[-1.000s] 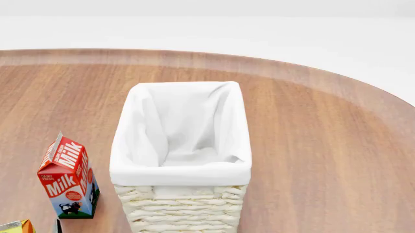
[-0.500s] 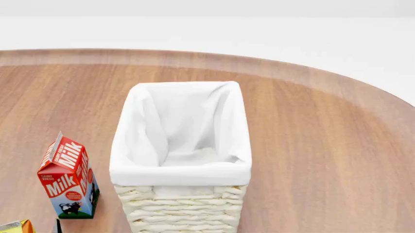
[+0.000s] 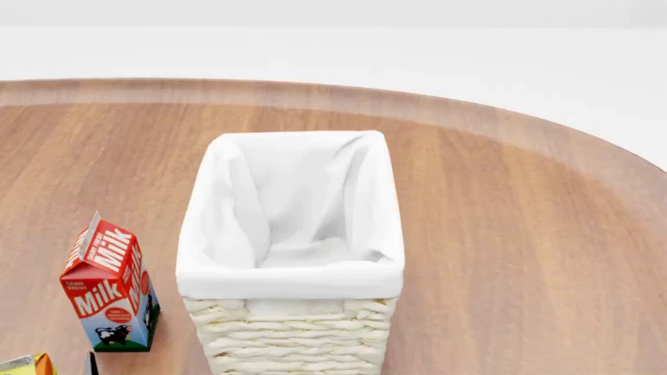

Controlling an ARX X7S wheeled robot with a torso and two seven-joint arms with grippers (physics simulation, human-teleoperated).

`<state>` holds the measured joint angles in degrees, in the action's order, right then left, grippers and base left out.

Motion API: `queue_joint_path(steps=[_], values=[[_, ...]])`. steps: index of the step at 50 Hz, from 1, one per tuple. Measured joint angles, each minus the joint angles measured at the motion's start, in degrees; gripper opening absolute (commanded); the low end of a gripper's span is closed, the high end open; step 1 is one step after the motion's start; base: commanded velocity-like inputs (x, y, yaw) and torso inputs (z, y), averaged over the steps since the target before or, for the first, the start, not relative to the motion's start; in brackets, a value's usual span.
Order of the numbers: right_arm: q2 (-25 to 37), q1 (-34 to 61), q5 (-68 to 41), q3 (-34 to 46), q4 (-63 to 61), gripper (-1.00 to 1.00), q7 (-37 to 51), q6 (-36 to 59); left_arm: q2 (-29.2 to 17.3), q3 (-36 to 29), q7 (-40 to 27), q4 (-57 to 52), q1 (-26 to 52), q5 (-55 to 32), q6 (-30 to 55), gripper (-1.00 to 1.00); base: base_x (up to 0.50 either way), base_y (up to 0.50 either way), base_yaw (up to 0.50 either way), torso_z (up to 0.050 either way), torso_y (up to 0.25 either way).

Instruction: Pick up the alphabet soup, and put it in the basket.

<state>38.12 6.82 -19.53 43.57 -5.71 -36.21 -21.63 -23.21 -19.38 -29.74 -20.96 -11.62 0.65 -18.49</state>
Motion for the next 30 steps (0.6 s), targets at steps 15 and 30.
queue_joint_path(steps=[15,30], values=[[1.37,-1.49,-2.39,-1.63,-0.73,-1.0,0.53,-2.89,-0.11,-0.14,-0.24,-0.04,-0.02,0.05,0.0,1.0,0.0,0.0,0.0,0.0,0.0],[2.96,-2.79,-7.37,-4.04,-3.46,-1.0,1.85,-5.16,-0.24,-0.33,-0.34,0.03,0.1,-0.02,0.06,1.0,0.0,0.0,0.0,0.0,0.001]])
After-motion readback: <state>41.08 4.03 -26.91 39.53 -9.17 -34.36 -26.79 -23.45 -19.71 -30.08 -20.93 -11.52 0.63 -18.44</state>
